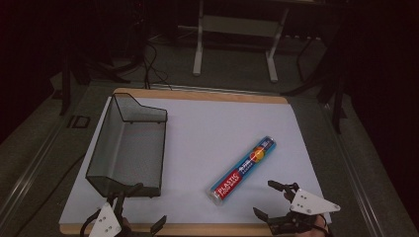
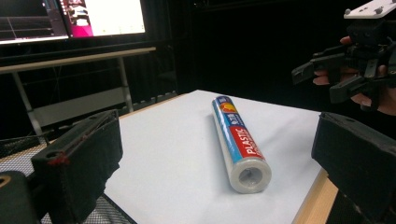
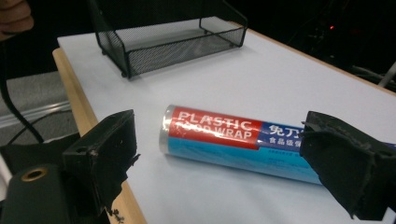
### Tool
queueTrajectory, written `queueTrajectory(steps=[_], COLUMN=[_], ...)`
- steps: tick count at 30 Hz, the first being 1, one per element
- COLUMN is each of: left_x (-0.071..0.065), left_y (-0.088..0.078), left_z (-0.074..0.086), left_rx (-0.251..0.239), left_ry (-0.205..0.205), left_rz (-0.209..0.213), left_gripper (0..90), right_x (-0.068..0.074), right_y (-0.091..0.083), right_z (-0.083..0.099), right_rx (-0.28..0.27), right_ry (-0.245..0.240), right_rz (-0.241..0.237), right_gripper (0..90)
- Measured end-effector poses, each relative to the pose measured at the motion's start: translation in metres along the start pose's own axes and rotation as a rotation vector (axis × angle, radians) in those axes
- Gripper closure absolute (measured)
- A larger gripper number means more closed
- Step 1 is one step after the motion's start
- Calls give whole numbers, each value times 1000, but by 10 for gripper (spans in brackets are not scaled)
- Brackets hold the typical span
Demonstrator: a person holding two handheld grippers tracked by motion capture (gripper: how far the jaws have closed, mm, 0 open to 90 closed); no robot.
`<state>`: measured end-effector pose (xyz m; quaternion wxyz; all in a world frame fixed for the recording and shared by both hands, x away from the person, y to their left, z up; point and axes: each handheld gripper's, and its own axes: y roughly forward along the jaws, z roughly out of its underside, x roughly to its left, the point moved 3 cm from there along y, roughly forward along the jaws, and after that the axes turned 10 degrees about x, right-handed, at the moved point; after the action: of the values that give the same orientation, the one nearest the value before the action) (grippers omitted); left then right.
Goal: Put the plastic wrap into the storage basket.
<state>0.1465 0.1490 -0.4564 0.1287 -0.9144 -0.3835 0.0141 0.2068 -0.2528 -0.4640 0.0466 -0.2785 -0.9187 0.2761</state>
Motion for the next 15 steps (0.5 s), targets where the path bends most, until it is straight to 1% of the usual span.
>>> queueTrajectory(steps=[2, 3, 4, 6, 8, 10, 11, 12, 13, 15], left_x=[0, -1, -1, -1, -2, -2, -3, -2, -2, -2], left_y=[0, 1, 1, 1, 1, 1, 1, 1, 2, 2], left_z=[0, 0, 0, -1, -1, -1, -1, -1, -1, -1], left_rx=[2, 3, 5, 3, 2, 1, 1, 2, 2, 2], left_ry=[2, 3, 4, 3, 3, 5, 6, 5, 2, -2], left_rz=[0, 1, 2, 5, 7, 10, 8, 5, 2, 0], left_gripper=[26, 26, 26, 26, 26, 26, 26, 26, 26, 26], right_x=[1, 1, 1, 1, 1, 2, 3, 5, 7, 10], right_y=[1, 1, 2, 3, 3, 2, 3, 4, 4, 5], right_z=[0, 0, 0, 1, 1, 1, 1, 1, 2, 1], right_rx=[3, 3, 21, 34, 39, 44, 49, 75, 85, 96], right_ry=[-5, -5, -5, -4, -3, -7, -8, -8, -20, -27], right_rz=[-18, -18, -20, -27, -21, -26, -13, -1, 3, 14], right_gripper=[109, 109, 109, 109, 109, 108, 109, 108, 108, 109])
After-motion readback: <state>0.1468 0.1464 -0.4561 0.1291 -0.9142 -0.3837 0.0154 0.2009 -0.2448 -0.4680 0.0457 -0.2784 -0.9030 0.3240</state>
